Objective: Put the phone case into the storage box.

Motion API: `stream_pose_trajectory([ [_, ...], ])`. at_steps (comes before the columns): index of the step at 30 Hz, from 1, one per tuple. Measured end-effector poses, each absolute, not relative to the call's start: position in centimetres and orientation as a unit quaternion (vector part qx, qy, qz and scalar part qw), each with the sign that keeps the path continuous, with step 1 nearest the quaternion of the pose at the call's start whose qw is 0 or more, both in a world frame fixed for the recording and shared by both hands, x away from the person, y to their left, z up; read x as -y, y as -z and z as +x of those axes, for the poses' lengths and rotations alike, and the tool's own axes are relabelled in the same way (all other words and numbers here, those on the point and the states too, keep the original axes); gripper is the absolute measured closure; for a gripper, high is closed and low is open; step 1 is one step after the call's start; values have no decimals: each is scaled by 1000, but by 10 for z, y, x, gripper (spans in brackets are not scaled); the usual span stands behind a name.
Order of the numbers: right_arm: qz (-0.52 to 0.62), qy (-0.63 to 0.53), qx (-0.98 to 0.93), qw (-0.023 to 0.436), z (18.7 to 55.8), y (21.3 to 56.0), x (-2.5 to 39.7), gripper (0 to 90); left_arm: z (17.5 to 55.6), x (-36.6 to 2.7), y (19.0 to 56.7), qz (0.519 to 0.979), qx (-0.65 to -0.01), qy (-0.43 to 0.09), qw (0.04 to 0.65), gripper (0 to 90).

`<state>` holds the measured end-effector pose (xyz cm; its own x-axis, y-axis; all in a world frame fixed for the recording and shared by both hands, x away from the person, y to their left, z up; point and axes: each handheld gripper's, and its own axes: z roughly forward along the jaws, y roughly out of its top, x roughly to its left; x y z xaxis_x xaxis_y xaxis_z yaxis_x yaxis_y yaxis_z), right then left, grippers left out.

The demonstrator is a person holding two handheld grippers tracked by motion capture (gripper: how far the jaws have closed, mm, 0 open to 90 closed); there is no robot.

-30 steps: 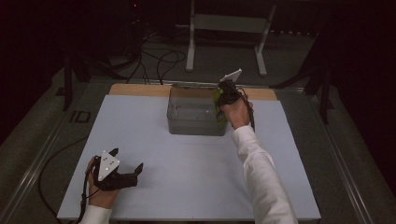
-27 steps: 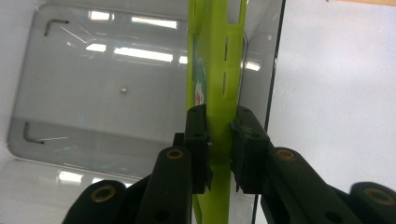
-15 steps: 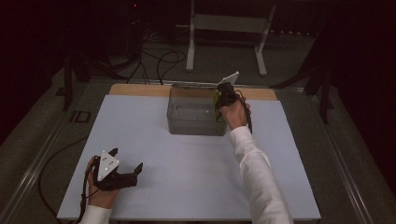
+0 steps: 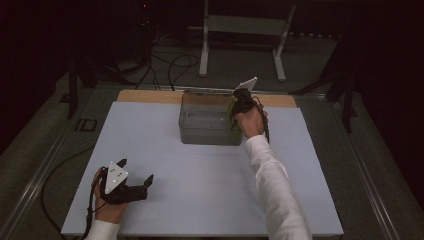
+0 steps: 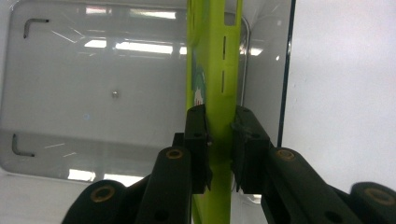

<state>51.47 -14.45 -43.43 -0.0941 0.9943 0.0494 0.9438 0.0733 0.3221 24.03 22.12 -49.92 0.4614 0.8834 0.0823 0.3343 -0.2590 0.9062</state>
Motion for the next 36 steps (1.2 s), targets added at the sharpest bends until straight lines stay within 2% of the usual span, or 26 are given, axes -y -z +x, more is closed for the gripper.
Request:
stream_pose_trajectory([
  [15, 673, -140, -719, 103, 517, 442, 142, 764, 240, -221, 499, 730, -416, -309, 445, 0],
  [23, 642, -134, -742, 139, 512, 442, 135, 673, 240, -220, 499, 733, -414, -310, 442, 0],
  [34, 599, -135, -766, 190, 501, 427, 130, 627, 240, -220, 499, 734, -413, -310, 442, 0],
  [36, 599, -146, -765, 185, 500, 424, 133, 616, 240, -220, 499, 733, -413, -310, 442, 0],
])
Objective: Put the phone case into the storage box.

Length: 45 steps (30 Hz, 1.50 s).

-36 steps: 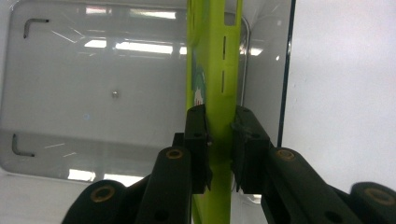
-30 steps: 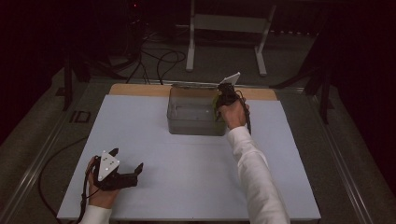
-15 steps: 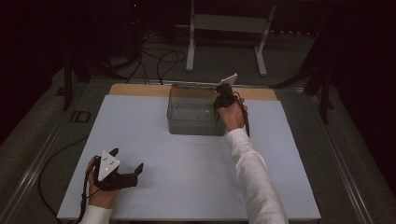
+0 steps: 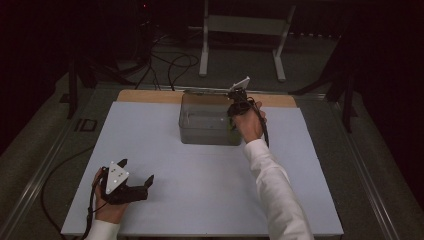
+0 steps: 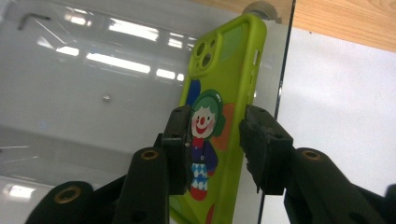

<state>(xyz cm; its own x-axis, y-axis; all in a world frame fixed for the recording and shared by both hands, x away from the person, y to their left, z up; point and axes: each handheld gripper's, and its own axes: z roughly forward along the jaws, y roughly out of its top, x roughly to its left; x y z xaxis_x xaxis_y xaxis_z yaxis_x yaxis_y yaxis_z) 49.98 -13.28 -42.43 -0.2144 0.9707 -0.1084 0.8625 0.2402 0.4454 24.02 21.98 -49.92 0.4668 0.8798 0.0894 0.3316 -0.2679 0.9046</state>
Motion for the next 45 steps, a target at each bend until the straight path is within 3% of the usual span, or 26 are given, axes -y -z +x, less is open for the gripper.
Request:
stream_pose_trajectory([
  [5, 583, -181, -767, 196, 494, 416, 138, 553, 240, -219, 500, 734, -413, -310, 441, 0],
  [14, 548, -275, -767, 189, 475, 402, 145, 304, 241, -219, 500, 735, -412, -310, 441, 0],
  [17, 537, -283, -766, 213, 465, 402, 144, 253, 241, -219, 500, 734, -413, -310, 441, 0],
  [22, 511, -316, -770, 214, 450, 406, 150, 169, 241, -219, 500, 733, -415, -310, 442, 0],
  [45, 472, -396, -750, 240, 376, 426, 190, 102, 241, -219, 500, 732, -417, -308, 442, 0],
])
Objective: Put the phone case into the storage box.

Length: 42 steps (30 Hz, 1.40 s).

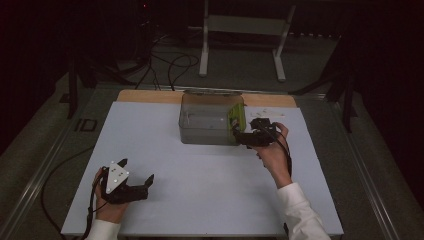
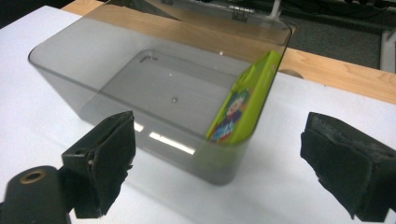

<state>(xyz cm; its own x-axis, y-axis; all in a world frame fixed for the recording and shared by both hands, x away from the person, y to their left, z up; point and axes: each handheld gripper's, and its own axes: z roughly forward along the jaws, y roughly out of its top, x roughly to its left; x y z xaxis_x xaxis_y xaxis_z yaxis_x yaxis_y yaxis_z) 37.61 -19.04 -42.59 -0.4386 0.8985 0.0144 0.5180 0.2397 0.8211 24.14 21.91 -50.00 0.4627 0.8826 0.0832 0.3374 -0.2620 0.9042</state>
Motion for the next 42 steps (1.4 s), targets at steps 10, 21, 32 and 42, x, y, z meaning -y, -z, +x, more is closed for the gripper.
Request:
stream_pose_trajectory([
  [10, 457, -406, -745, 268, 344, 440, 211, 94, 242, -223, 498, 726, -422, -311, 445, 0],
  [21, 467, -435, -703, 314, 305, 454, 241, 91, 241, -227, 495, 718, -426, -313, 453, 0],
  [32, 457, -462, -685, 329, 269, 478, 266, 91, 241, -229, 494, 711, -428, -317, 459, 0],
  [42, 442, -477, -686, 326, 254, 496, 265, 91, 241, -232, 493, 707, -428, -322, 462, 0],
])
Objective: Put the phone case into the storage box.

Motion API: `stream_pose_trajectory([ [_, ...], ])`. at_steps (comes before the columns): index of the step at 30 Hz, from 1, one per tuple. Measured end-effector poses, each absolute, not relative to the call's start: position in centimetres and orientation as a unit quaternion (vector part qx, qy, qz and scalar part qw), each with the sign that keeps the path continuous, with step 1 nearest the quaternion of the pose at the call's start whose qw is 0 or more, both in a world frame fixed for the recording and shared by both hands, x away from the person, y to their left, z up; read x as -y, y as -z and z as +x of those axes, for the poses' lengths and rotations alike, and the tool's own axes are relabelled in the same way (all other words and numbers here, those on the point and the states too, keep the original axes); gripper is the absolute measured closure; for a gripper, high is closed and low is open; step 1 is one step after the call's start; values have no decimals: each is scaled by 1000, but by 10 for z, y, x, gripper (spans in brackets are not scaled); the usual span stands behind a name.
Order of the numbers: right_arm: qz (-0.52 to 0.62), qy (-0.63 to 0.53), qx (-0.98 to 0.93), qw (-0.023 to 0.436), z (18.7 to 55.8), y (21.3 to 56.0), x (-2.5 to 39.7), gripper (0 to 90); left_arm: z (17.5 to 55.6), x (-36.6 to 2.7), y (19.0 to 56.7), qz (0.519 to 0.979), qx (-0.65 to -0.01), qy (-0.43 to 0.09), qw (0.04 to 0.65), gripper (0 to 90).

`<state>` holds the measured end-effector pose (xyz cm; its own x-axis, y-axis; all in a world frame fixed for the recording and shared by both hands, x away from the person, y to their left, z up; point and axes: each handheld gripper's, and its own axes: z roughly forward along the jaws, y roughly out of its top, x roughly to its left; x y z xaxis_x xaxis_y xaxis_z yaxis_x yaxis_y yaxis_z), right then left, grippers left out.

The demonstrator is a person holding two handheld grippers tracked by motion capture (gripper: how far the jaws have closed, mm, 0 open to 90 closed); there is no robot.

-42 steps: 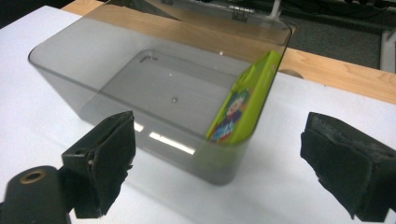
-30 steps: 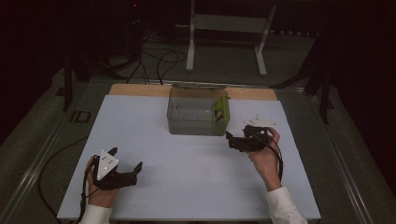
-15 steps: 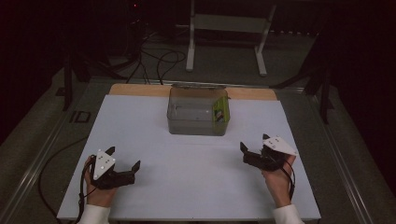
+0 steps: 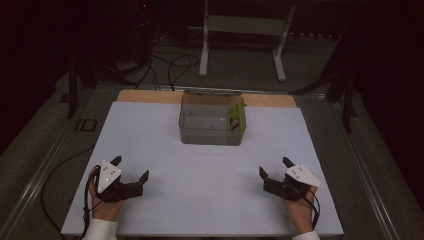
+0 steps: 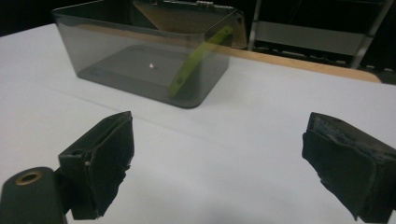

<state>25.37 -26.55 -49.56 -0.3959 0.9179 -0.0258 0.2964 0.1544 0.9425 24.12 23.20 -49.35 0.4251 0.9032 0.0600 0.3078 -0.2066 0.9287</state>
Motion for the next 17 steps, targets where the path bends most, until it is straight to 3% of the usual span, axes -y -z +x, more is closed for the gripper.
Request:
stream_pose_trajectory([
  [17, 434, -485, -678, 342, 239, 502, 276, 91, 241, -229, 496, 714, -421, -326, 455, 0],
])
